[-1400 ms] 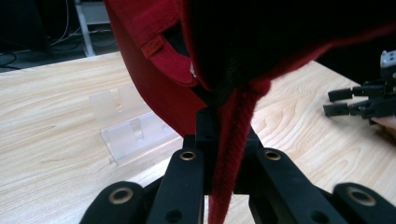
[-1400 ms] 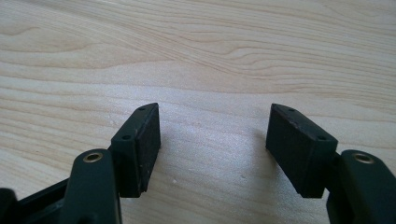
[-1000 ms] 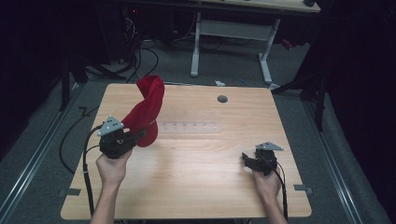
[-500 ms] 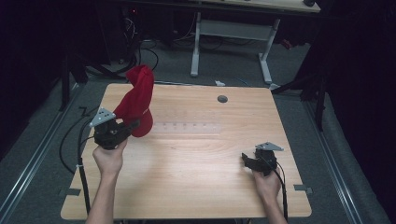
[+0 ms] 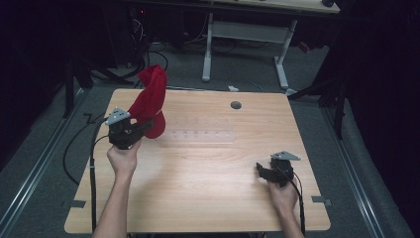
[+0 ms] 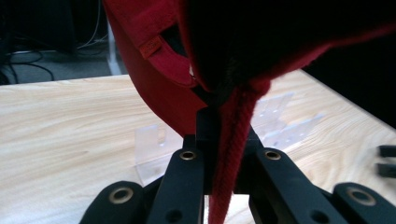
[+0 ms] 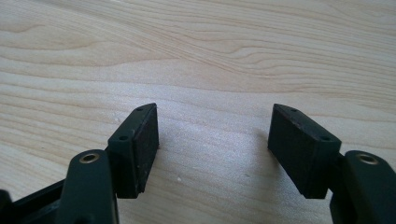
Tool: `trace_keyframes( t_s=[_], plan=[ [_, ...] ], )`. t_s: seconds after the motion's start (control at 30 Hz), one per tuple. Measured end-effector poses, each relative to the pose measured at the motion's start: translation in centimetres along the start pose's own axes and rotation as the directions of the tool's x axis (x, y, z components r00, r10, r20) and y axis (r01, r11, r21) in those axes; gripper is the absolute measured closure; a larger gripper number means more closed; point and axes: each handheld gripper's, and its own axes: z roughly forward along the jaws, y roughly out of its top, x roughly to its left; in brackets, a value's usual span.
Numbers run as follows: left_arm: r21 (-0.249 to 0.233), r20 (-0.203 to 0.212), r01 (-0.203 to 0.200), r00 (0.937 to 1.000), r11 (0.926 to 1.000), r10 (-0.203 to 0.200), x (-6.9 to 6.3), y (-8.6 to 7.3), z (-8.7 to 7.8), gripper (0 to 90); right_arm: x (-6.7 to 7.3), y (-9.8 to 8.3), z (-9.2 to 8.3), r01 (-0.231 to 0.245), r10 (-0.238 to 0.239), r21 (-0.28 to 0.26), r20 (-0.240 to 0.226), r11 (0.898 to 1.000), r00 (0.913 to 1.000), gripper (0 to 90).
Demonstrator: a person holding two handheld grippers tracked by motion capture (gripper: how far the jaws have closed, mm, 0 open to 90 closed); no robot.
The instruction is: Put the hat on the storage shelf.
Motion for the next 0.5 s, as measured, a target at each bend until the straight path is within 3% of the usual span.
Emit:
trace_keyframes(
  t_s=[0.1, 0.2, 0.5],
  plan=[
    [-0.007, 0.003, -0.023, 0.9997, 0.9997, 0.023, -0.1, 0.1, 0.7, 85.5, 0.0, 0.0, 0.0, 0.001, -0.001, 0.000, -0.001, 1.000, 1.0000, 33.8],
    [-0.023, 0.005, -0.009, 0.9999, 0.9997, 0.009, 0.2, 0.0, 1.1, 85.5, 0.0, 0.0, 0.0, -0.001, 0.001, 0.001, -0.003, 1.000, 1.0000, 33.8],
    [-0.024, -0.012, -0.021, 0.9997, 0.9995, 0.021, 1.1, -0.4, 2.0, 85.5, 0.0, 0.0, 0.0, 0.000, 0.000, 0.001, -0.004, 1.000, 1.0000, 33.8]
  ],
)
